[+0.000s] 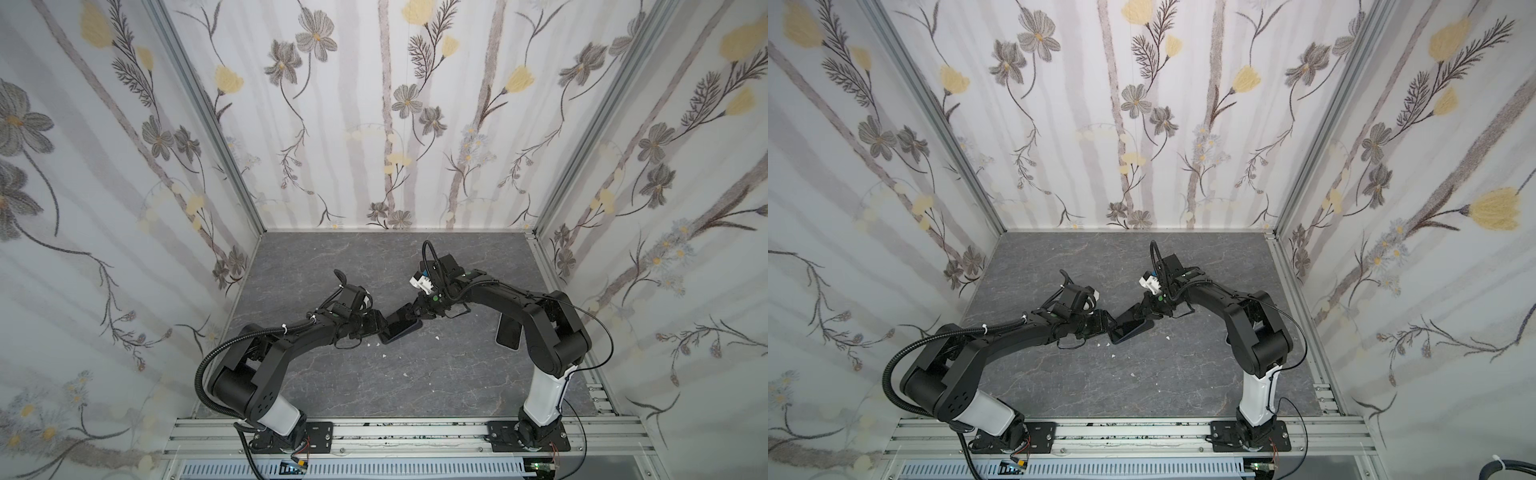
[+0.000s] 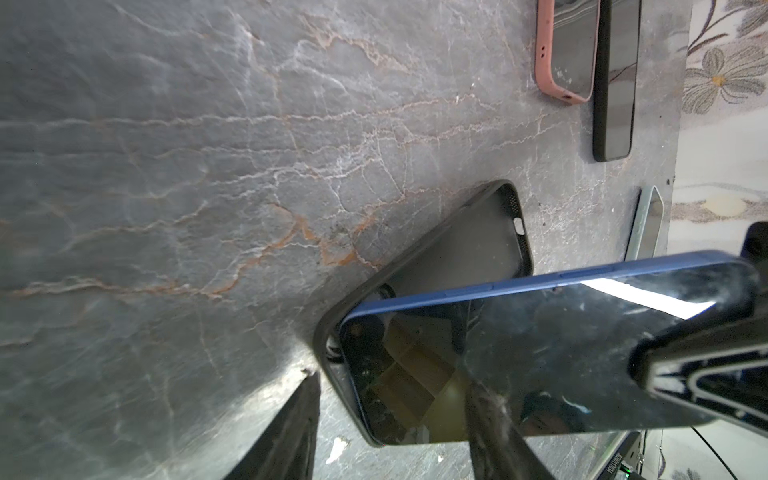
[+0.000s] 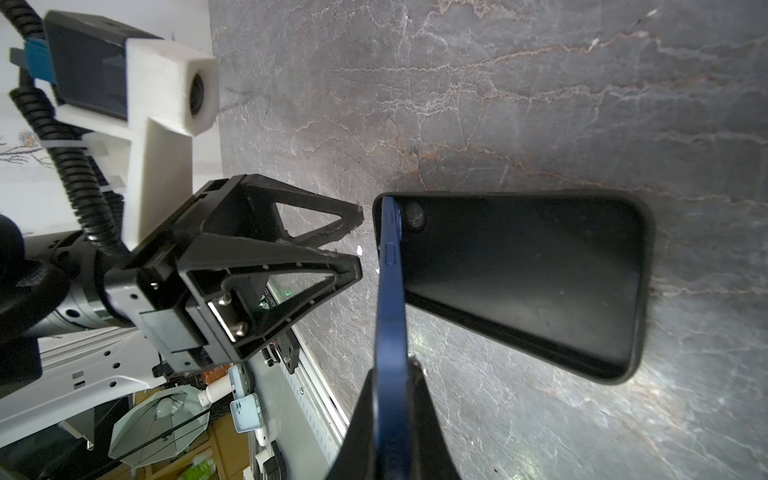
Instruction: Put the phone into the phone case
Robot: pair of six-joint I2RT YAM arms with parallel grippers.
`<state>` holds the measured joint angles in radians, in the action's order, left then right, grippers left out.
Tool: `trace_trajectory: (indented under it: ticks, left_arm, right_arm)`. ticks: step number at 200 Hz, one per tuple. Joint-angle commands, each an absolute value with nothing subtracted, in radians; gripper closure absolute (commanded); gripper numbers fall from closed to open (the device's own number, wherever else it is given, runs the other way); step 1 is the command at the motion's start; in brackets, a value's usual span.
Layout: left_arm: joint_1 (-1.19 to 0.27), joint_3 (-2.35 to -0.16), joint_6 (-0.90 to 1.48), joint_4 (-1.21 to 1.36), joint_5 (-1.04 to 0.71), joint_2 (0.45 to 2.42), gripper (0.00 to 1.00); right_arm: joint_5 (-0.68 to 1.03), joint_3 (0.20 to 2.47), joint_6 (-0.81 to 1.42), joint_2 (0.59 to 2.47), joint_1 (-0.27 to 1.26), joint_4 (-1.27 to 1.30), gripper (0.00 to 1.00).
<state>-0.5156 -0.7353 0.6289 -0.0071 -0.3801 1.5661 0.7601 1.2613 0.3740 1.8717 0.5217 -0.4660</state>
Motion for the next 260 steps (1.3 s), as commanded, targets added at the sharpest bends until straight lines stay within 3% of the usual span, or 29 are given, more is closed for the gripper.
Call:
trace_trajectory:
  ticks: [1,72,137,184,260]
  left_arm:
    - [-0.523,-0.747,0.643,0.037,-0.399,1.586,0.45]
    - [-0.534,-0.788,0.643,0.041,-0.393,1.625,0.46]
    - [-0.535,-0.727,0.630,0.004,-0.279,1.559,0.46]
    - [-0.545,-0.713,0.640,0.040,-0.313,1.606,0.56]
    - [-0.556,-0.732,0.642,0.064,-0.325,1.645,0.57]
  right_arm:
    - [0.737,1.236,0.376,1.869,0.522,-0.469,1.00]
    - [0.726,1.118,0.422,1.841,0.498,-0.377,1.00]
    - [0.699,1.027,0.458,1.839,0.474,-0.302,0.97]
    - [0.678,1.003,0.472,1.854,0.471,-0.265,0.93]
    - [0.656,1.000,0.498,1.919,0.468,-0.206,0.85]
